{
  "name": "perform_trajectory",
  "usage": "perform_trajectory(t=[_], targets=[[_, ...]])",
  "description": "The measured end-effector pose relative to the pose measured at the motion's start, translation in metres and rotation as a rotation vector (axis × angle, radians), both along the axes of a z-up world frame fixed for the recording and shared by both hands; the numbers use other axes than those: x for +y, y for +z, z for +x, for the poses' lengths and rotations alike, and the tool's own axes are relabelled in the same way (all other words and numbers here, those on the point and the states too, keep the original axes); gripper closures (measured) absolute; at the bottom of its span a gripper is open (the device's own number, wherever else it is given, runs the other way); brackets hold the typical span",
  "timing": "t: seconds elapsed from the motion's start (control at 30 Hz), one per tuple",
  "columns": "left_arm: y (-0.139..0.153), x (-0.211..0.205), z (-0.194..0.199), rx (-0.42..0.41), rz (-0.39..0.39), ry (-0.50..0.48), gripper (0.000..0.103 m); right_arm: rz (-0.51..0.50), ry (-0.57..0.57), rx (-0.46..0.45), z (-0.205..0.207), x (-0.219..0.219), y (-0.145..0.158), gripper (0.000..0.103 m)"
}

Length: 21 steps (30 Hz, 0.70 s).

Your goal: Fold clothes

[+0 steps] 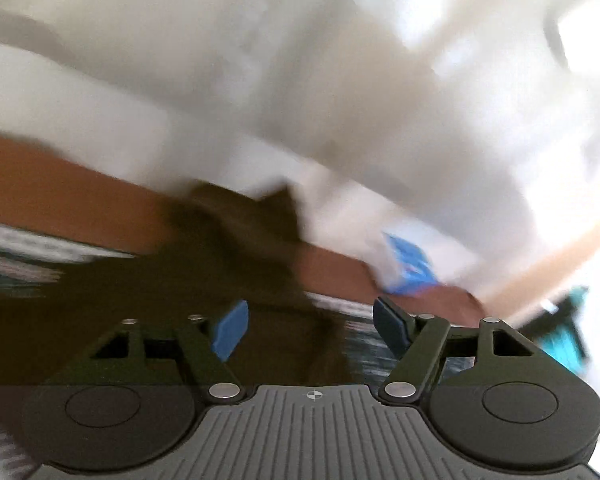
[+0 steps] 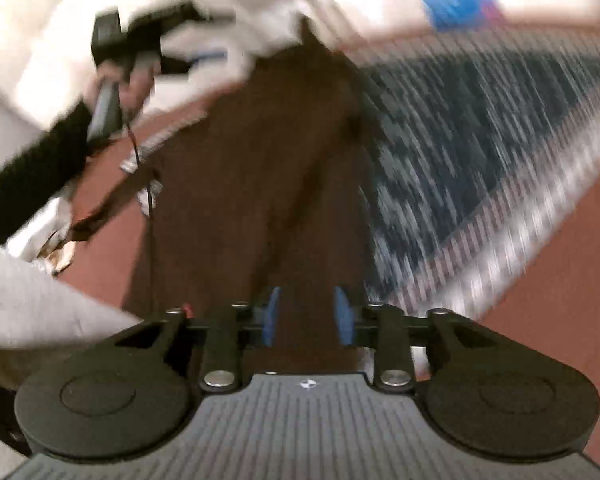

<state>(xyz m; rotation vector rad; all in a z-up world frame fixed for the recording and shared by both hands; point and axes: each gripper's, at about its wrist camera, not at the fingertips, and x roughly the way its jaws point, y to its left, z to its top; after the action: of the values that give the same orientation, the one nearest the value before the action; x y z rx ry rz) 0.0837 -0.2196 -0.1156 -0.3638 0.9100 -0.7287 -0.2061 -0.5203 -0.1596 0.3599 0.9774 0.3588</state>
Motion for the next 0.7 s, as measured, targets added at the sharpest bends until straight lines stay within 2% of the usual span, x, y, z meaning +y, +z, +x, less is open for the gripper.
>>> perform_trajectory(t=[0.07, 0.2, 0.33, 0.4, 0.53, 0.7], targets=[[0.006, 0.052, -0.017, -0.037, 0.05, 0.106, 0.021, -0.002, 0.084, -0.066, 0.029, 0.013, 0.018, 0.063], [0.005, 0.154, -0.052, -0.037, 0.152, 0.332, 0.018, 0.013, 0.264, -0.171, 0.094, 0.056, 0.048, 0.057], [-0.001, 0.248, -0.076, -0.015, 0.239, 0.547, 0.018, 0.028, 0.428, -0.218, 0.156, 0.115, 0.067, 0.05], [-0.006, 0.288, -0.084, -0.003, 0.275, 0.631, 0.018, 0.027, 0.504, -0.235, 0.185, 0.146, 0.074, 0.05], [-0.022, 0.347, -0.074, 0.029, 0.31, 0.713, 0.018, -0.046, 0.605, -0.233, 0.232, 0.211, 0.07, 0.05], [-0.048, 0.386, -0.045, 0.078, 0.297, 0.705, 0.018, -0.126, 0.666, -0.181, 0.277, 0.272, 0.053, 0.047]])
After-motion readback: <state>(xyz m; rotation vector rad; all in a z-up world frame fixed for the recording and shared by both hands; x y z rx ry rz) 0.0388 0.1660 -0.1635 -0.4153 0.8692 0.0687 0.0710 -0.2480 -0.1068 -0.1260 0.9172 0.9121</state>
